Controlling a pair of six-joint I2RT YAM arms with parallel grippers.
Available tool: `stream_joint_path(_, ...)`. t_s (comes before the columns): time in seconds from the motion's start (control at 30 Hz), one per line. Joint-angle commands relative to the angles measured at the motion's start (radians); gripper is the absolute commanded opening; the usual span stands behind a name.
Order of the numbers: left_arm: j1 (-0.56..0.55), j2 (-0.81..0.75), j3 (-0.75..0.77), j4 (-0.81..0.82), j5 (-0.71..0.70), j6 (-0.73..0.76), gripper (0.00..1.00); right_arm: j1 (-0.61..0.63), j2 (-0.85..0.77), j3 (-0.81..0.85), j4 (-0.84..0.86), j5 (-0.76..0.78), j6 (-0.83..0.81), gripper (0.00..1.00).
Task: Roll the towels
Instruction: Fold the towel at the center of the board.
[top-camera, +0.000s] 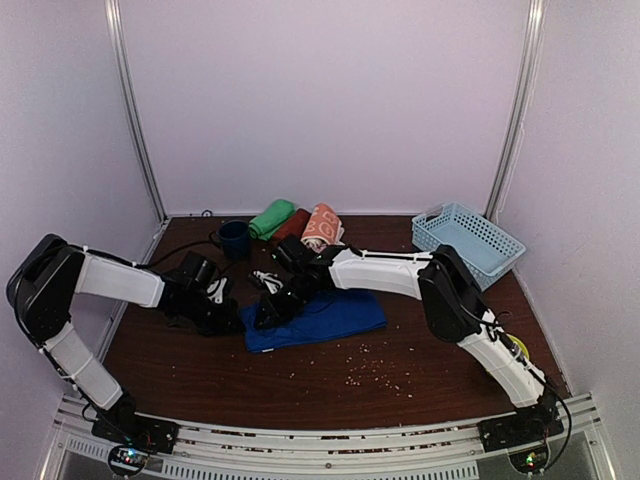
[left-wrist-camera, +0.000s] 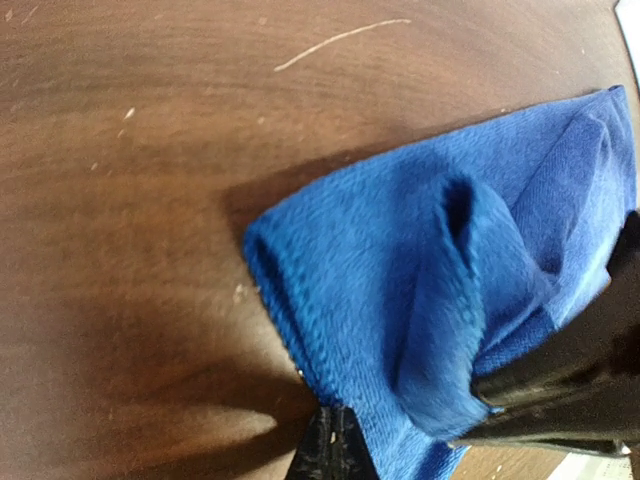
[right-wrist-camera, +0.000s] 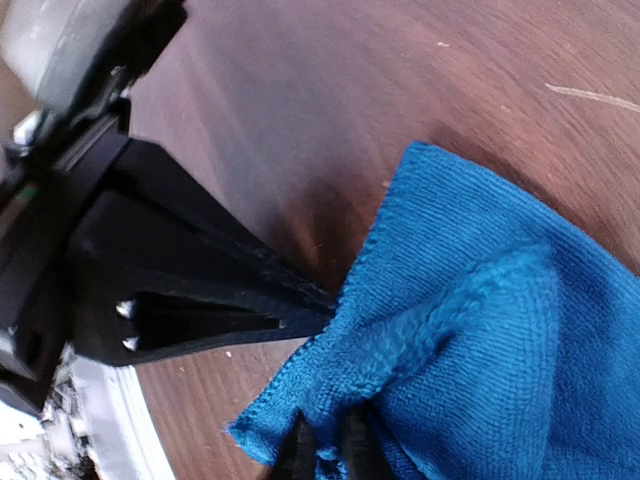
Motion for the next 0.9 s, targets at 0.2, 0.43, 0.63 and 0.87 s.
stream_joint_path(0.2, -0.001, -0.117, -0.004, -0.157, -0.112, 0.001, 0.00, -0.005, -0.090, 0.020, 0.017, -0.023, -0.029, 0.39)
stream_joint_path(0.43, -0.001, -0.117, 0.085, -0.144, -0.127, 0.072, 0.18, -0.033, -0.229, -0.056, -0.027, 0.007, -0.117, 0.42)
stream_joint_path(0.63, 0.008, -0.069, 0.185, -0.116, -0.069, 0.138, 0.36, -0.102, -0.318, -0.188, -0.095, 0.038, -0.354, 0.40)
stream_joint_path(0.87, 0.077, 0.078, 0.277, -0.142, 0.056, 0.237, 0.39, -0.114, -0.418, -0.442, -0.063, 0.088, -0.594, 0.35)
